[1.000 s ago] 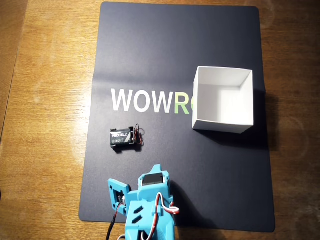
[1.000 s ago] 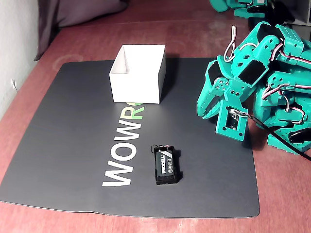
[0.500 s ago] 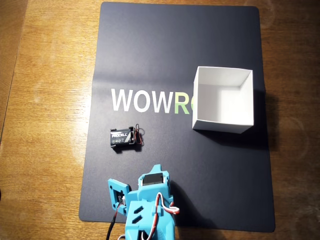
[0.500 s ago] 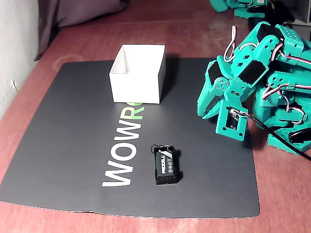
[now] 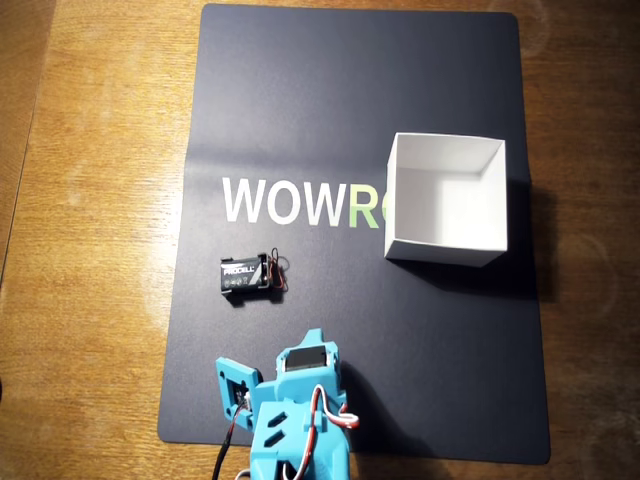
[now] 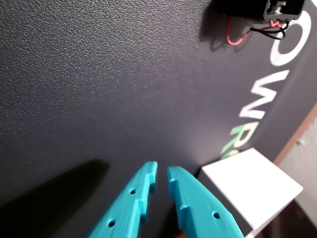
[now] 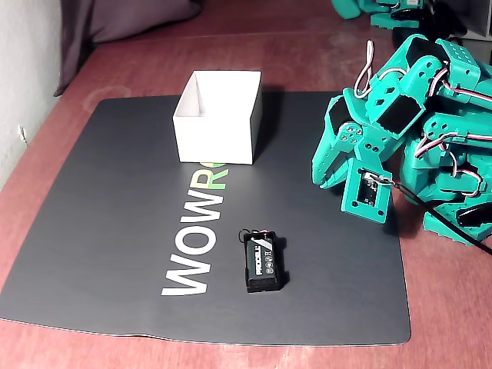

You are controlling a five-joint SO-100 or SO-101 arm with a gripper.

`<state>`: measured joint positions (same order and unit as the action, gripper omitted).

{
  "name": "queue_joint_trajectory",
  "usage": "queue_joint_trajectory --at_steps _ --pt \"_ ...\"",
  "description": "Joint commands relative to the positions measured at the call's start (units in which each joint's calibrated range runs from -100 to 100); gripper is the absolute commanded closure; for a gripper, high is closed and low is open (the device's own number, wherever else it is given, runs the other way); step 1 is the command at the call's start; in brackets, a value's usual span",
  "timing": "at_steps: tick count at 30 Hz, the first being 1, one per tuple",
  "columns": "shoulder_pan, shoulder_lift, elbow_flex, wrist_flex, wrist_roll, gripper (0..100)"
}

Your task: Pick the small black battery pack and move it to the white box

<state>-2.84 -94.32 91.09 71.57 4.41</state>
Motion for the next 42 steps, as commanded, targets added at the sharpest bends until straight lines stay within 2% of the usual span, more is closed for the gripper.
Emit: queue_joint_trajectory --at_steps 1,42 --pt "0.44 -0.33 -0.25 0.21 0.07 98" --pt "-0.15 -0.33 -0.25 -0.05 -0.31 98"
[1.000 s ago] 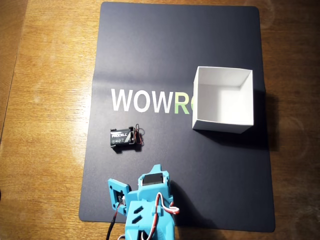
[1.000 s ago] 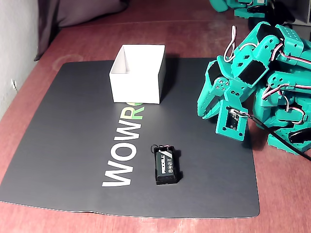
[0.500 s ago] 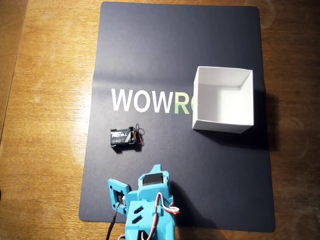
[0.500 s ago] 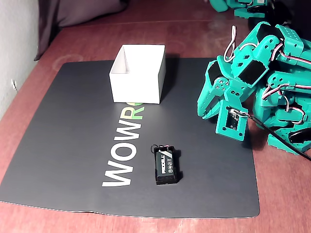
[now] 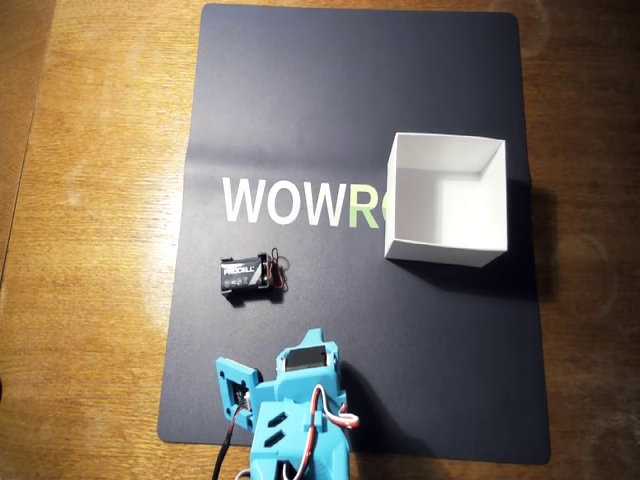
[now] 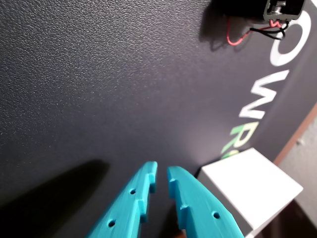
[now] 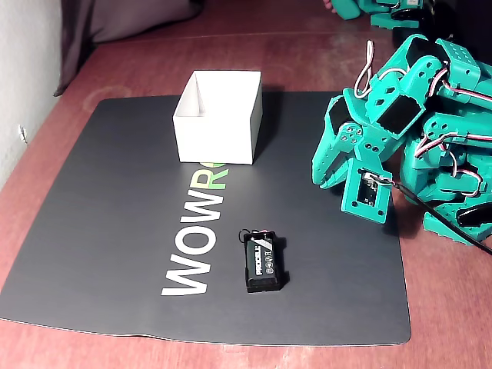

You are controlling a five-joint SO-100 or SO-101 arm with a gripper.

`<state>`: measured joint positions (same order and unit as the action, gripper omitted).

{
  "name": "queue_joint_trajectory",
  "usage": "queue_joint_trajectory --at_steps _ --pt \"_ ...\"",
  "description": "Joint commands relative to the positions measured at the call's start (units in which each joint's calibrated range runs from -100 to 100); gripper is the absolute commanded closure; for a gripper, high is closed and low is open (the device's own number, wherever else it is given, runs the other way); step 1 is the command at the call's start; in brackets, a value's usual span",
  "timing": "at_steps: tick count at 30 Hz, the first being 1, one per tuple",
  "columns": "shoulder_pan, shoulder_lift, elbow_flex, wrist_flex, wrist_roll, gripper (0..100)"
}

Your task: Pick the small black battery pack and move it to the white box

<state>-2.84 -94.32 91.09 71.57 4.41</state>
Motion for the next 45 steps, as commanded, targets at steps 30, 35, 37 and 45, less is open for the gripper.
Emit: queue_joint_trajectory --at_steps 30,35,37,45 --pt "-15.4 50.53 -48.32 5.03 -0.09 98" --pt "-22.08 56.05 -47.78 2.93 -0.37 98" --pt "-22.55 59.12 -48.42 1.35 -0.37 98" --pt "-22.67 65.96 -48.42 -1.8 -0.37 84"
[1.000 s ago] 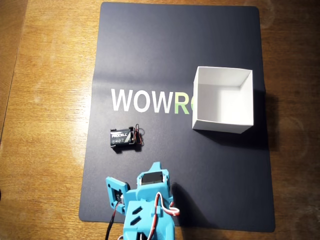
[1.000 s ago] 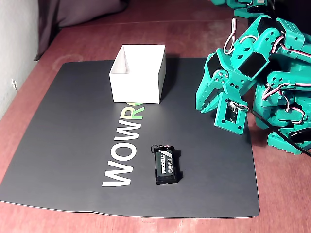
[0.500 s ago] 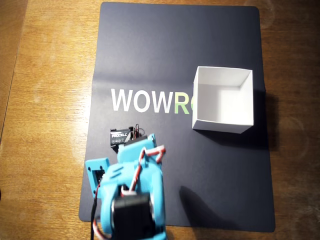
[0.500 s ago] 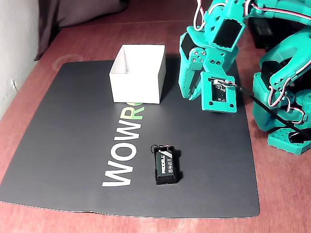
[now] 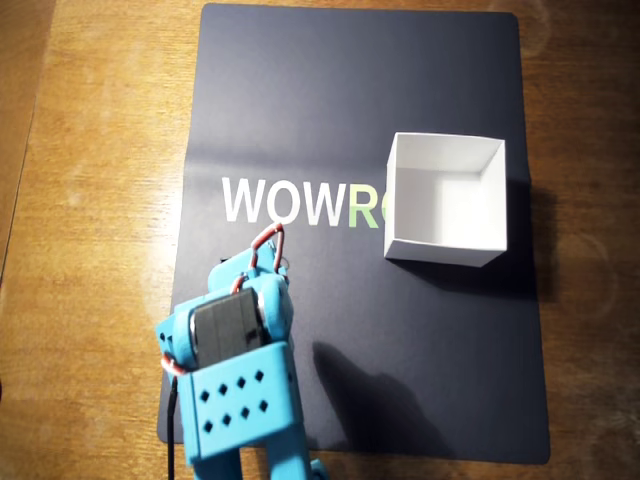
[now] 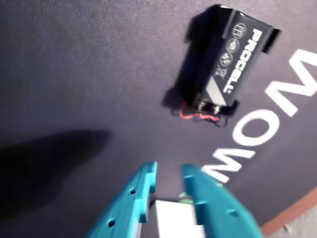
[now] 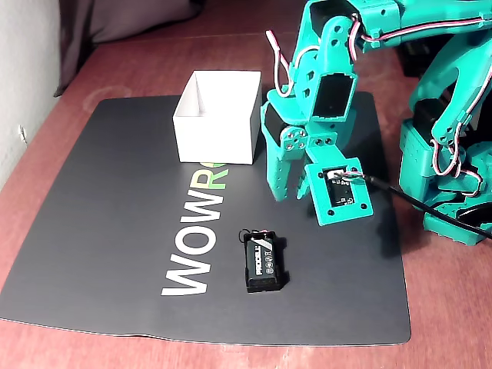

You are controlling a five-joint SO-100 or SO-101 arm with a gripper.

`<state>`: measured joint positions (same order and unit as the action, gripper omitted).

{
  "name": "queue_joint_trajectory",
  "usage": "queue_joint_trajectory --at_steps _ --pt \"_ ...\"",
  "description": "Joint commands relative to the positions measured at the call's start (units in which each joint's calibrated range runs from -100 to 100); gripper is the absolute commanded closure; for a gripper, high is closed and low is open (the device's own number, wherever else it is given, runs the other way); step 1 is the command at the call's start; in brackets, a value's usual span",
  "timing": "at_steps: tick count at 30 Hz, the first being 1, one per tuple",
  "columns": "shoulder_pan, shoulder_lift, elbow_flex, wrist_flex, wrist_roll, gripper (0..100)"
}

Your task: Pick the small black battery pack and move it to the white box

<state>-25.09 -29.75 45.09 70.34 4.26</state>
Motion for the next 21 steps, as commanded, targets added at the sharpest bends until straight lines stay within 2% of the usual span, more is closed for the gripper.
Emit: queue_joint_trajectory --at_steps 1,9,16,21 --pt "-0.42 1.99 -2.42 -0.49 -0.21 82" --pt "-6.75 3.13 -2.51 -3.12 -0.37 80" --pt "-12.15 3.49 -3.05 -5.49 -9.93 80" --pt "-12.15 3.49 -3.14 -5.58 -11.13 80"
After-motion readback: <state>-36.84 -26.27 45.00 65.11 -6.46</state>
